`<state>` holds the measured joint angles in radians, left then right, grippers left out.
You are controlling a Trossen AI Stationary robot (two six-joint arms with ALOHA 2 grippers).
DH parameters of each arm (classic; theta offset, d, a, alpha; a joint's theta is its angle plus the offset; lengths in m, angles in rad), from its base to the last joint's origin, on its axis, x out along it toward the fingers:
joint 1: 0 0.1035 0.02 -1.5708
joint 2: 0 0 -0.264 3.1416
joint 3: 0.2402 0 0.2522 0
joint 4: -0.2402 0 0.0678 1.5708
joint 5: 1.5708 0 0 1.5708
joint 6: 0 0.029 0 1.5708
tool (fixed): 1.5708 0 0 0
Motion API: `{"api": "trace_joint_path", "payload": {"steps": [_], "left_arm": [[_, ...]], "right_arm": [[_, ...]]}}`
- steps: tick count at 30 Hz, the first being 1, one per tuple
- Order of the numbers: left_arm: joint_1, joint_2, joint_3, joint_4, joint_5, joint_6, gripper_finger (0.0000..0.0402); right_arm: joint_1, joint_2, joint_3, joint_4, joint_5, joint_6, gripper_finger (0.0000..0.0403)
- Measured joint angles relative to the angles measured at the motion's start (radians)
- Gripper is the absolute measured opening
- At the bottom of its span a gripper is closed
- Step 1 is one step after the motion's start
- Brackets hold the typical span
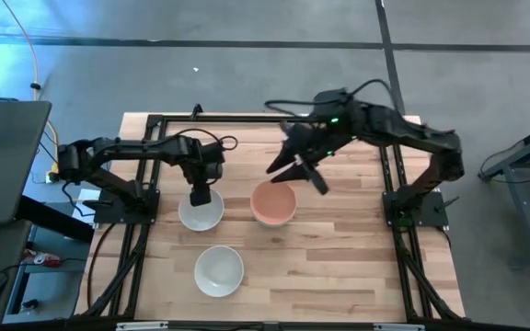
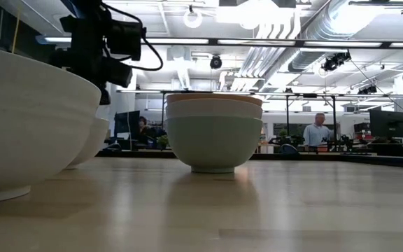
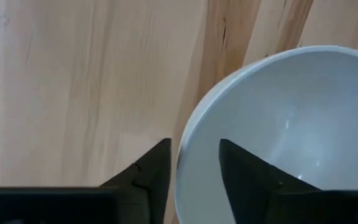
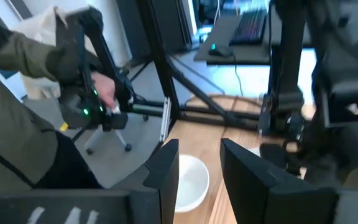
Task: Nest bowls inside each other
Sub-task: Stack the white bowl on the orange bowl
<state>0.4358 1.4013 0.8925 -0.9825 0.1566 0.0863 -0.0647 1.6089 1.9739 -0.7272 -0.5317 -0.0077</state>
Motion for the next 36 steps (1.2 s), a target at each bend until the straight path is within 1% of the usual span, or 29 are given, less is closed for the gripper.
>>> {"api": "trace_joint_path", "payload": {"steps": [7, 13, 19, 23, 27, 29, 32, 36], "left_arm": [[0.001, 0.013, 0.000, 0.010, 0.000, 0.022, 0.0057], [0.010, 0.013, 0.000, 0.008, 0.001, 0.032, 0.0008], [0.010, 0.013, 0.001, 0.008, -0.003, 0.033, 0.0003], [0.013, 0.013, 0.001, 0.007, -0.001, 0.019, 0.0002], [0.038, 0.013, 0.001, -0.006, 0.036, -0.004, 0.0001], [0.048, 0.013, 0.009, -0.030, 0.035, -0.005, 0.0001], [0.056, 0.013, 0.053, -0.080, 0.011, -0.005, 0.0001], [0.056, 0.012, 0.151, -0.135, -0.019, 0.010, 0.0000]], "right_arm": [[0.000, -0.109, 0.000, 0.029, 0.014, -0.006, 0.0110], [0.000, -0.188, 0.001, 0.031, 0.083, -0.020, 0.0110], [0.000, -0.235, 0.001, 0.027, 0.131, -0.039, 0.0110], [0.000, -0.252, 0.001, 0.017, 0.137, -0.045, 0.0110], [0.000, -0.257, 0.001, -0.009, 0.139, -0.066, 0.0110], [0.000, -0.257, 0.001, -0.027, 0.143, -0.071, 0.0110], [0.000, -0.256, 0.001, -0.054, 0.144, -0.073, 0.0110], [0.000, -0.256, 0.001, -0.080, 0.144, -0.080, 0.0110]]}}
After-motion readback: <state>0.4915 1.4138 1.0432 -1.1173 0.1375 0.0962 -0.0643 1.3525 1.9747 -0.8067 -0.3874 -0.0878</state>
